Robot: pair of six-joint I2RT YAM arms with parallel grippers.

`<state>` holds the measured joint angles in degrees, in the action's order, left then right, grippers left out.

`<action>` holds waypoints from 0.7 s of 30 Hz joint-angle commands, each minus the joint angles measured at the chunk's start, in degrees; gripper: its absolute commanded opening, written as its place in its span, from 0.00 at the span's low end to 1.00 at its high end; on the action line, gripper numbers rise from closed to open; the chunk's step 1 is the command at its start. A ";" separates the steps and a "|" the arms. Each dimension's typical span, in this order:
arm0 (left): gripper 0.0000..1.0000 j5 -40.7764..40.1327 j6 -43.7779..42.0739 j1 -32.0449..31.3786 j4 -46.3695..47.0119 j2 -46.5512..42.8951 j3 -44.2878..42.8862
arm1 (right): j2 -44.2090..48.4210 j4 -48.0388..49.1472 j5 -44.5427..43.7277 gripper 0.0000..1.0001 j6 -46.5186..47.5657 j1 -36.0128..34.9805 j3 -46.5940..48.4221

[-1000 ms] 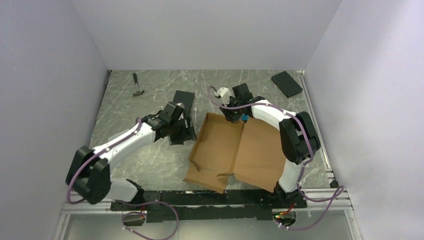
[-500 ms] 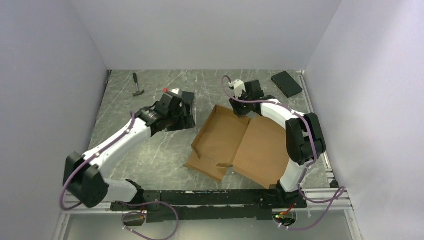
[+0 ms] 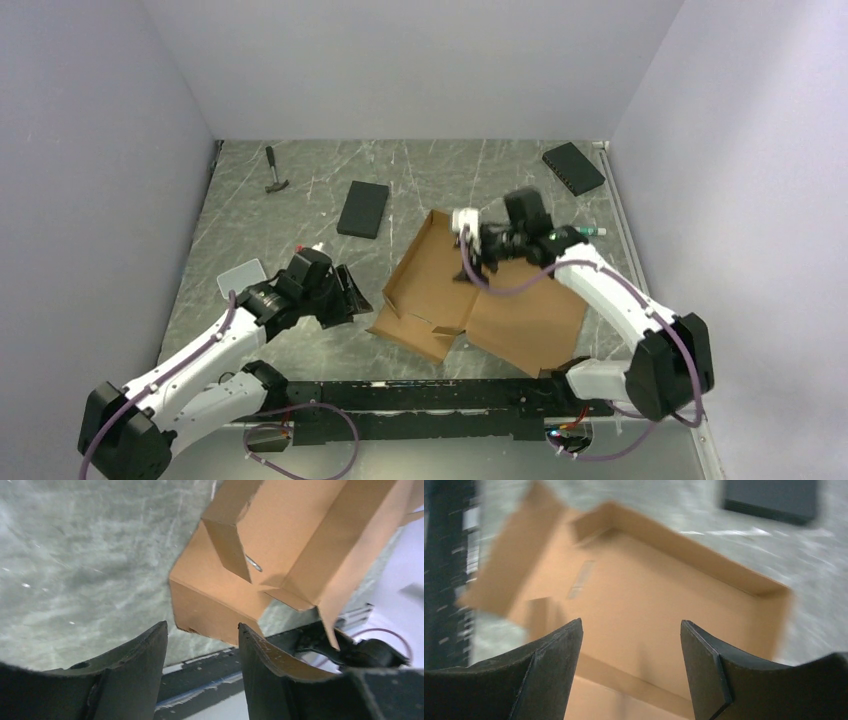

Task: Fold the paper box

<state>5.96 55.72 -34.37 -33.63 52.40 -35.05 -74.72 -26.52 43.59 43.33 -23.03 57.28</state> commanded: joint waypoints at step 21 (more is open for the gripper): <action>0.43 10.42 12.09 -3.69 10.95 9.71 2.00 | -2.14 -8.01 5.86 0.66 14.28 -17.94 -6.63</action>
<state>15.33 69.10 -37.71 -26.30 59.86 -29.23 -77.91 -33.95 46.13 57.04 -40.25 47.94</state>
